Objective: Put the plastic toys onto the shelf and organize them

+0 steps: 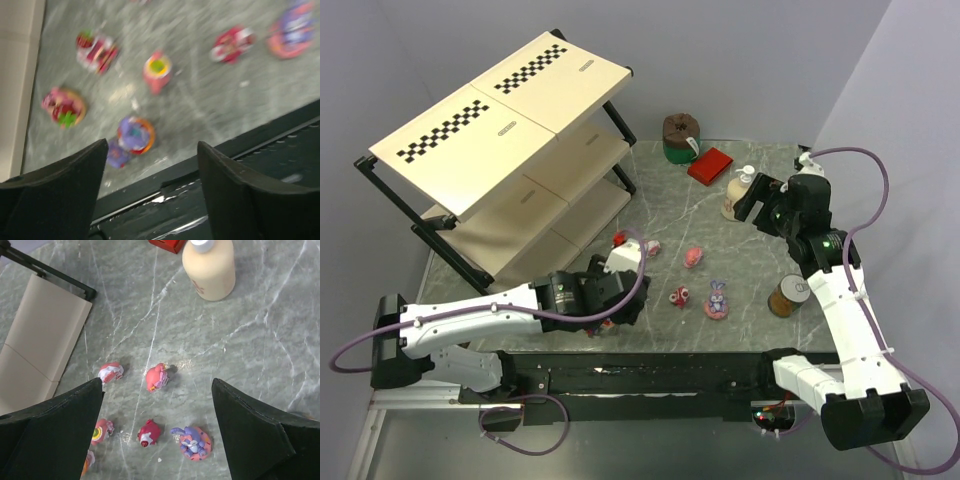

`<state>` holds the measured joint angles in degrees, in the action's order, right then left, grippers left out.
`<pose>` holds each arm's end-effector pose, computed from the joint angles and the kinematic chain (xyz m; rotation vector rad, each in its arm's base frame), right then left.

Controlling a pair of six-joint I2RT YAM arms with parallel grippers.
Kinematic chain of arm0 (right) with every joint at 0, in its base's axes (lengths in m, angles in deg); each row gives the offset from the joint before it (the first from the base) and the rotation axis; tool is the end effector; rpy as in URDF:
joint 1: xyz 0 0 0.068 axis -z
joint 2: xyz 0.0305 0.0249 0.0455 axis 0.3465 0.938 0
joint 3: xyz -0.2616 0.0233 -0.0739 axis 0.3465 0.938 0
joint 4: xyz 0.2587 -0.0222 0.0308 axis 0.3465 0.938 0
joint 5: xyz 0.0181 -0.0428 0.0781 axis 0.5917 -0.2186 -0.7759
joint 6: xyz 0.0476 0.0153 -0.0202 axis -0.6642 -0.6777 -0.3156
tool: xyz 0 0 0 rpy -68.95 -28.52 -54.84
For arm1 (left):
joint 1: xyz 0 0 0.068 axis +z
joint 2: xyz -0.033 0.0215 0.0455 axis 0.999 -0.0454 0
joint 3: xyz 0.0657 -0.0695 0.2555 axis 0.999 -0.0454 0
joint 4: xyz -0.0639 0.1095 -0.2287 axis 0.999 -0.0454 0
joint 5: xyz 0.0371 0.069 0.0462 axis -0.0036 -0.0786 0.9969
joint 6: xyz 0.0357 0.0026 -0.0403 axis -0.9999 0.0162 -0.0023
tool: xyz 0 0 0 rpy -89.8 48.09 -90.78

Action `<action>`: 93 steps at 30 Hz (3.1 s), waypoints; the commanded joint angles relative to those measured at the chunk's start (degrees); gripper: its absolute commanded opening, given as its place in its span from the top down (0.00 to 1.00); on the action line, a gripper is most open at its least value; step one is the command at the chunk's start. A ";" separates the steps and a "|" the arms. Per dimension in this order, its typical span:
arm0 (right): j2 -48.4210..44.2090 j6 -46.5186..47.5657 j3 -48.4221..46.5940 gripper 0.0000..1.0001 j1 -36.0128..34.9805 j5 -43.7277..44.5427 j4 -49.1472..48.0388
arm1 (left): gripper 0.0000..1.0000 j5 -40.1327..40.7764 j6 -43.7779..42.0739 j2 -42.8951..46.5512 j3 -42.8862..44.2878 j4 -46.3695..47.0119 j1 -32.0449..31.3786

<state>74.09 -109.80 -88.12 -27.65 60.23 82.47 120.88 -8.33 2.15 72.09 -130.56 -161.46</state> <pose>0.2087 0.0270 0.3739 0.3195 2.0758 0.3355 0.0891 -0.2422 0.3249 0.4890 2.2594 -0.2859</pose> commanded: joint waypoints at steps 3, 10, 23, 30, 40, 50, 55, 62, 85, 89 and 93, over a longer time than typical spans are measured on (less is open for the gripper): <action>-0.08 -3.13 0.06 0.05 -0.45 1.86 -0.48 | 0.29 7.17 12.26 2.53 -6.85 3.24 -0.64; -1.22 -3.22 1.12 0.05 -0.53 1.07 -0.56 | 0.43 5.60 15.18 -0.11 -10.19 5.78 -0.30; -1.84 -2.25 1.99 0.06 -0.36 1.85 0.23 | 0.49 4.10 18.43 -1.87 -14.94 7.36 1.02; -2.10 -1.55 2.26 0.06 -0.53 3.27 0.75 | 0.61 4.44 19.04 -3.19 -15.82 8.33 1.55; -0.61 -0.58 -0.20 0.06 -0.45 4.06 0.84 | 0.99 8.66 15.80 -4.07 -9.51 5.00 1.99; 0.88 -1.46 -1.78 0.06 -0.45 1.33 -1.79 | 0.99 7.44 -13.81 -0.72 15.01 6.31 4.44; 2.73 -1.11 -3.36 0.06 -0.45 0.63 -2.32 | 0.99 4.89 -31.18 -3.71 32.23 8.06 11.38; 5.72 1.17 -7.49 0.06 -0.45 2.03 -1.88 | 0.99 5.06 -49.23 -9.34 49.55 13.24 19.47; 21.09 30.34 -33.41 0.00 -20.03 -29.59 -22.62 | 0.99 -3.01 -51.63 0.94 56.69 4.31 32.05; 22.16 36.75 -35.80 0.00 -26.54 -34.17 -30.42 | 0.99 -11.53 -48.90 1.73 57.40 -0.01 31.96; 20.93 41.60 -34.13 0.00 -31.98 -34.27 -36.41 | 0.99 -17.95 -46.79 2.70 56.17 -2.30 32.05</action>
<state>96.51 -76.29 -121.39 -55.45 29.61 56.02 112.09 -58.49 3.84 128.19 -130.10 -129.51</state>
